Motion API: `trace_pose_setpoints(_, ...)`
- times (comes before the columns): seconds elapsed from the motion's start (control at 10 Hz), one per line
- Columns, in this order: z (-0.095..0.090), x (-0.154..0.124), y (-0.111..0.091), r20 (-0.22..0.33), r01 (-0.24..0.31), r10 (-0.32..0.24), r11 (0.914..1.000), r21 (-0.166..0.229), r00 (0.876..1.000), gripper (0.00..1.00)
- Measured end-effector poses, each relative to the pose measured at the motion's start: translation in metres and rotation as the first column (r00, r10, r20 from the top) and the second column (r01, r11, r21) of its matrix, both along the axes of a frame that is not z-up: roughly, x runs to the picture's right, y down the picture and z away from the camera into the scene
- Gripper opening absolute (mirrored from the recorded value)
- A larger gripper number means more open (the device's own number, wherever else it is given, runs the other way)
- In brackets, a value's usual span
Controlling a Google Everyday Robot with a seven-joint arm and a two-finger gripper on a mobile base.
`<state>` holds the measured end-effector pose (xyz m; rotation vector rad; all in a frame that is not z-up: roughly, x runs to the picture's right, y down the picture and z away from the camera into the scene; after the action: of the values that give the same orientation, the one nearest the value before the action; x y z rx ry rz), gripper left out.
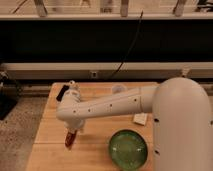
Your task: Drag the pepper across the table
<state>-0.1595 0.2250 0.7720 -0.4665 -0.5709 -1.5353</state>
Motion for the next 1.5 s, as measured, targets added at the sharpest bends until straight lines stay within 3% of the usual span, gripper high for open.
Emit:
trace_pose_setpoints(0.3,0.012,-0.021,0.001,0.002,0.027,-0.027,0.9993,-0.025,1.0,0.8)
trace_pose_setpoints(0.8,0.031,-0.028,0.01,-0.015,0.035,-0.036,0.9975,-0.061,0.999,0.78)
trace_pose_setpoints(1.1,0.037,-0.023,0.017,-0.023,0.026,-0.028,0.9968,-0.075,0.999,0.52)
trace_pose_setpoints(1.5,0.035,-0.024,0.016,-0.021,0.019,-0.021,0.9971,-0.073,1.0,0.08)
